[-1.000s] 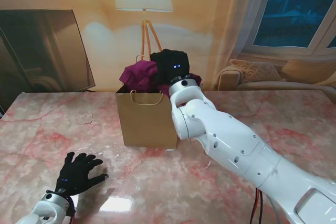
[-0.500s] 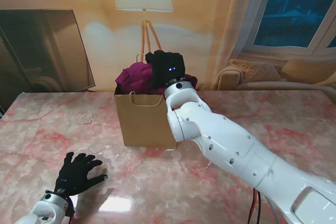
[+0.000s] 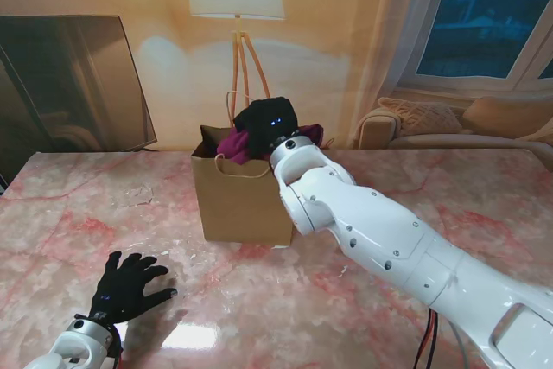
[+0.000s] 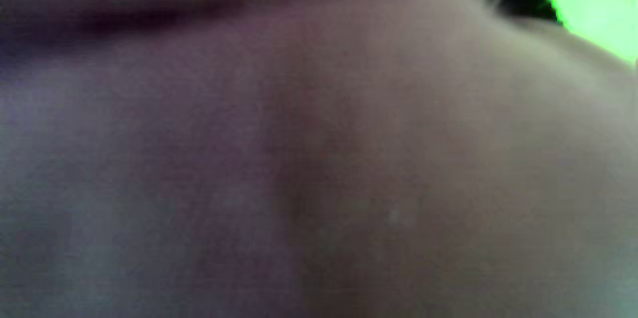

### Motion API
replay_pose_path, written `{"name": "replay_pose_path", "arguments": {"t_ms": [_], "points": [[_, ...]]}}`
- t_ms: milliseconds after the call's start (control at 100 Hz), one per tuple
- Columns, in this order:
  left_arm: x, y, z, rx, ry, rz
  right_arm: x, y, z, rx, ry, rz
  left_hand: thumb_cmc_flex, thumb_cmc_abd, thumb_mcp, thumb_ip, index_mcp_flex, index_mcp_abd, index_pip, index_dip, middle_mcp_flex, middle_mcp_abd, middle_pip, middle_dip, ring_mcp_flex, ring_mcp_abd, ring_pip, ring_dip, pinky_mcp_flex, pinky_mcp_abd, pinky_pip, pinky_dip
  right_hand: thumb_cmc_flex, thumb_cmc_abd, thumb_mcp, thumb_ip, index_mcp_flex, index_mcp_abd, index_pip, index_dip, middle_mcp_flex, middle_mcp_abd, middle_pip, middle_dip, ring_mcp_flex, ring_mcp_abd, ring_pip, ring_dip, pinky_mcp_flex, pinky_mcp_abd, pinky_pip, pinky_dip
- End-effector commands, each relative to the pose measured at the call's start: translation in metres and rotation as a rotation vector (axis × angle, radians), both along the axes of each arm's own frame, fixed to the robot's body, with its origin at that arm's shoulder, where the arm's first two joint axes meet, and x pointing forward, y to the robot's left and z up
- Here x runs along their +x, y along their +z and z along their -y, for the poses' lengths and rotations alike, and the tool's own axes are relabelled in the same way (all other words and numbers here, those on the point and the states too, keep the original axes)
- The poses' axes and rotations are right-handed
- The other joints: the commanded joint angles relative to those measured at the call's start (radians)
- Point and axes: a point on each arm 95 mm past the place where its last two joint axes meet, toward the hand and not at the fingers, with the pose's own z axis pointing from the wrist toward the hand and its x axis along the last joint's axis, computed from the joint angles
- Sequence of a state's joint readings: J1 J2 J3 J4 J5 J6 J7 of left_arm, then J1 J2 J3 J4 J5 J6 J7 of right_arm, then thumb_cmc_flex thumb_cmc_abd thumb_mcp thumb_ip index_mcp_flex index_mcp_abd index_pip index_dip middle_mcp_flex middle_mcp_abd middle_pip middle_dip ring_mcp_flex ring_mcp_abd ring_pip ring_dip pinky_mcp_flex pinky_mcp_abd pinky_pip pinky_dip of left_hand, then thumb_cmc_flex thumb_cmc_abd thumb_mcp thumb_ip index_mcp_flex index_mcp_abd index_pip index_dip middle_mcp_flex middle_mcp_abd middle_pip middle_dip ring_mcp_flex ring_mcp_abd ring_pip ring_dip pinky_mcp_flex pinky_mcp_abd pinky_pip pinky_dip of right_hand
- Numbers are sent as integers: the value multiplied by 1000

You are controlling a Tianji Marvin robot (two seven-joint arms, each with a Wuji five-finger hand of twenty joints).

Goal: Fold the socks and the shorts into the kraft paper bag

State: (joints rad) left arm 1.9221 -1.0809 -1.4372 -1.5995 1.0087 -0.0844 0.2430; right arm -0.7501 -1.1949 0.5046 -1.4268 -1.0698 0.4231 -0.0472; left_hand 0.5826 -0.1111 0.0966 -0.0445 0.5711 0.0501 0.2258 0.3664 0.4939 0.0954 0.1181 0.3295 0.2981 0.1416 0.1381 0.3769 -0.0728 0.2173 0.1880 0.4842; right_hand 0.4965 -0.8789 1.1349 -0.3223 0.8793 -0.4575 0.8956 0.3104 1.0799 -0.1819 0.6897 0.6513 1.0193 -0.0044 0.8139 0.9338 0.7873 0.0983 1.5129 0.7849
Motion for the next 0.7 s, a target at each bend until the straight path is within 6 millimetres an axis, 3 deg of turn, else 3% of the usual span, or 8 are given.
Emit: {"name": "replay_pose_path", "arguments": {"t_ms": [0,70,100,120,150,190,350,690], "points": [[-2,-2,1,-6,-3,-8,-3,2,-1,-15,8,-13,10,25,-31,64,15,-15,16,13,-13,5,-22,-15,-15,-25,-21,-9,-18,-10,-23,21,63,128,24,-11,36,-22,76,-6,-16,9,-28,1,-56,11,-37,-38,-38,-7,-16,50],[-2,-2,1,-5,-4,-7,-4,1,-1,-25,5,-27,10,24,-31,63,15,-16,16,13,-12,4,-22,-15,-15,-25,-20,-8,-18,-10,-25,23,-9,146,-6,-14,-123,91,-34,-50,-67,27,-73,-27,-92,9,-86,-52,-68,-5,-50,63],[-2,-2,1,-5,-4,-6,-4,1,-2,-19,5,-25,10,23,-32,64,14,-16,16,13,-13,5,-22,-15,-15,-24,-20,-8,-18,-10,-26,24,-57,152,8,12,-124,145,-145,8,-85,31,-69,-64,-97,7,-118,-71,-78,1,-81,69],[-2,-2,1,-5,-4,-6,-4,1,-2,-14,4,-23,10,24,-32,63,14,-17,16,13,-13,3,-22,-15,-16,-25,-21,-8,-18,-10,-27,24,-78,159,11,36,-129,163,-185,23,-92,32,-70,-81,-99,5,-137,-85,-84,4,-98,65],[-2,-2,1,-4,-5,-6,-4,1,-2,-4,2,-19,11,22,-31,64,15,-17,17,13,-12,3,-22,-15,-16,-24,-20,-7,-18,-10,-28,25,-117,178,20,127,-141,196,-275,96,-116,34,-71,-135,-108,3,-172,-118,-99,13,-135,49],[-2,-2,1,-3,-5,-6,-5,1,-2,10,-4,-13,10,22,-31,64,15,-18,17,13,-13,4,-22,-15,-16,-23,-20,-7,-17,-10,-29,26,-153,181,6,159,-183,229,-328,121,-155,44,-98,-168,-123,6,-222,-153,-125,19,-181,29],[-1,-3,0,-4,-3,-3,-7,5,-1,60,-18,15,11,21,-31,63,15,-18,18,13,-13,4,-22,-15,-17,-26,-20,-6,-17,-10,-33,29,-206,188,-69,167,-286,283,-386,107,-248,66,-152,-252,-151,12,-341,-249,-200,42,-328,-45],[0,-3,1,-5,-8,5,-10,7,3,116,-27,48,10,22,-30,63,13,-16,17,13,-15,3,-22,-16,-19,-33,-21,-4,-12,-17,-35,38,-247,224,-121,169,-322,303,-376,95,-319,83,-165,-323,-162,11,-426,-333,-238,17,-475,-152]]}}
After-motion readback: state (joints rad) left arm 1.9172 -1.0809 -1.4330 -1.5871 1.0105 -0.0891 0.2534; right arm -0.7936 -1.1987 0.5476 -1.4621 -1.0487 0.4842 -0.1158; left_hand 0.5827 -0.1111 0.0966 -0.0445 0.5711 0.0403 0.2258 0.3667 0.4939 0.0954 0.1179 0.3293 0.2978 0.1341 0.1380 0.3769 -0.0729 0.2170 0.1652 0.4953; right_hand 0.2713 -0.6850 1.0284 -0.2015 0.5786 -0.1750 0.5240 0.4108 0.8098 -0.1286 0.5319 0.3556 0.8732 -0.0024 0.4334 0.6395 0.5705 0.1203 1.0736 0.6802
